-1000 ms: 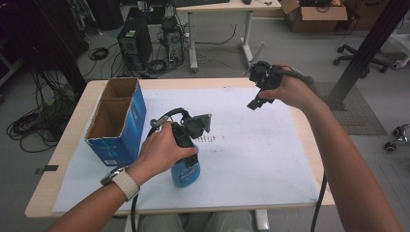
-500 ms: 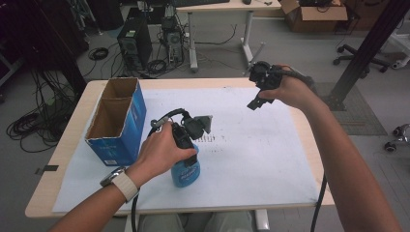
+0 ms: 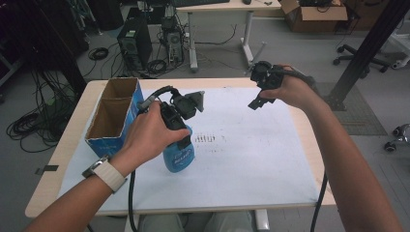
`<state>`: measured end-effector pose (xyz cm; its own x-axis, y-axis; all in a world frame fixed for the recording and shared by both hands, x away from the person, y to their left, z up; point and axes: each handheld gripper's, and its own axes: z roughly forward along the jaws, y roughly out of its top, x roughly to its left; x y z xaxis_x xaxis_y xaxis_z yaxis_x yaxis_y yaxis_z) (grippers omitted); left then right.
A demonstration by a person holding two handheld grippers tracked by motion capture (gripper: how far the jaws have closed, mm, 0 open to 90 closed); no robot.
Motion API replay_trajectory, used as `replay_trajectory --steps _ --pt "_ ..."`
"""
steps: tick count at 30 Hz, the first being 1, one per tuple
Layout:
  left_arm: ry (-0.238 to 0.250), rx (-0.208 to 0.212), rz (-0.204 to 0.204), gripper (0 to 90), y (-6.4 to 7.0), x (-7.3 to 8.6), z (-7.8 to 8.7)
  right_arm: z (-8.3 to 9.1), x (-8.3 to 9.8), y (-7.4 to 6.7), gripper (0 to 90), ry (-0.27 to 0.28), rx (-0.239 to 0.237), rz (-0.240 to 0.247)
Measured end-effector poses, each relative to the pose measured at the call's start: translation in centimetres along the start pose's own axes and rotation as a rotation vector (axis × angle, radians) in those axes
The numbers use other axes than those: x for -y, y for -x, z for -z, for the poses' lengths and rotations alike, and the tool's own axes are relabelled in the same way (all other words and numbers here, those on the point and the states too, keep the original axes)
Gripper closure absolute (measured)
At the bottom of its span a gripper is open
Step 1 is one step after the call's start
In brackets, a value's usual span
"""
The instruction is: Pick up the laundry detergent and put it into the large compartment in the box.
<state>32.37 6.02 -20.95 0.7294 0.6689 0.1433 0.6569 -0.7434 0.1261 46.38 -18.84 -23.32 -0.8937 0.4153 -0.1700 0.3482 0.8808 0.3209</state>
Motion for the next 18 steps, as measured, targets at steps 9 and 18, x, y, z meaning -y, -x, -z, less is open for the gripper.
replay_trajectory --steps 9,18 --pt "0.018 -0.006 0.045 37.8 -1.0 0.0 3.1 0.2 0.0 0.0 13.0 0.005 0.003 -0.002" --pt "0.065 -0.018 0.124 37.8 -3.0 0.4 7.7 0.2 0.0 0.0 13.0 0.009 0.002 -0.001"
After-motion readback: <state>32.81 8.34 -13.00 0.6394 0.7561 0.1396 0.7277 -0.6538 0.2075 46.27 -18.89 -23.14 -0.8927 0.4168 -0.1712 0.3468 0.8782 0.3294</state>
